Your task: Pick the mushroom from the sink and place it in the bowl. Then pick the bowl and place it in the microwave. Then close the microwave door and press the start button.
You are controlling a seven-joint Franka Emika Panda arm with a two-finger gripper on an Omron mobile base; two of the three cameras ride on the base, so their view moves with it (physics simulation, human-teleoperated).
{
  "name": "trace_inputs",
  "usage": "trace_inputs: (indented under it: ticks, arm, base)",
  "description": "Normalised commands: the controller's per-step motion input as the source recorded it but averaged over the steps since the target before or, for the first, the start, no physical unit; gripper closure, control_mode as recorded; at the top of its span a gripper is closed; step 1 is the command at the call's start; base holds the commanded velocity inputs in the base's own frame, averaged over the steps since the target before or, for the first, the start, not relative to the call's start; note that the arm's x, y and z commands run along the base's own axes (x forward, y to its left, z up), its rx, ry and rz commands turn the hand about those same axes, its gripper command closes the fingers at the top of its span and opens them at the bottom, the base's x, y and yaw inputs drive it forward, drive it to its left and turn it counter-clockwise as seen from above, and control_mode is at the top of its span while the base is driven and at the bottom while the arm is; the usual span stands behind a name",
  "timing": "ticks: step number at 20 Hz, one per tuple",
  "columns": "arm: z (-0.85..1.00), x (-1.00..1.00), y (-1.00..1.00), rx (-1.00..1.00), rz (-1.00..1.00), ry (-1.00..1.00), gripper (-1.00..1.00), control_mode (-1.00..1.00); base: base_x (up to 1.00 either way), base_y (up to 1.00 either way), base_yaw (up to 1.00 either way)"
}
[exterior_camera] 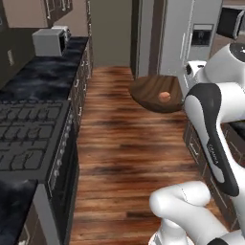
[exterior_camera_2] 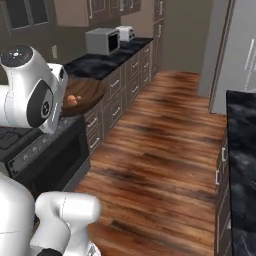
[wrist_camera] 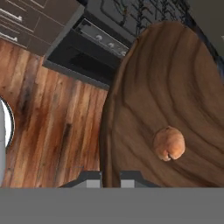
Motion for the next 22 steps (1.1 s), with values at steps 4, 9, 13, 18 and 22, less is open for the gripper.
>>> trace_inputs:
  ticks: [4, 9, 13, 18, 22]
  arm:
    - [0.00, 0.00, 0.00, 0.00, 0.00, 0.00, 1.00, 1.00]
    - [0.00, 0.00, 0.00, 0.00, 0.00, 0.00, 1.00, 1.00]
    - [0.00, 0.00, 0.00, 0.00, 0.00, 0.00, 1.00, 1.00]
    - [0.00, 0.00, 0.00, 0.00, 0.00, 0.00, 1.00, 1.00]
    - [0.00, 0.00, 0.00, 0.00, 0.00, 0.00, 1.00, 1.00]
  base:
    - [0.60, 0.00, -0.51]
    - [0.99, 0.15, -0.30]
    - [1.00, 0.27, -0.10]
    - [1.00, 0.23, -0.12]
    - [1.00, 0.18, -0.09]
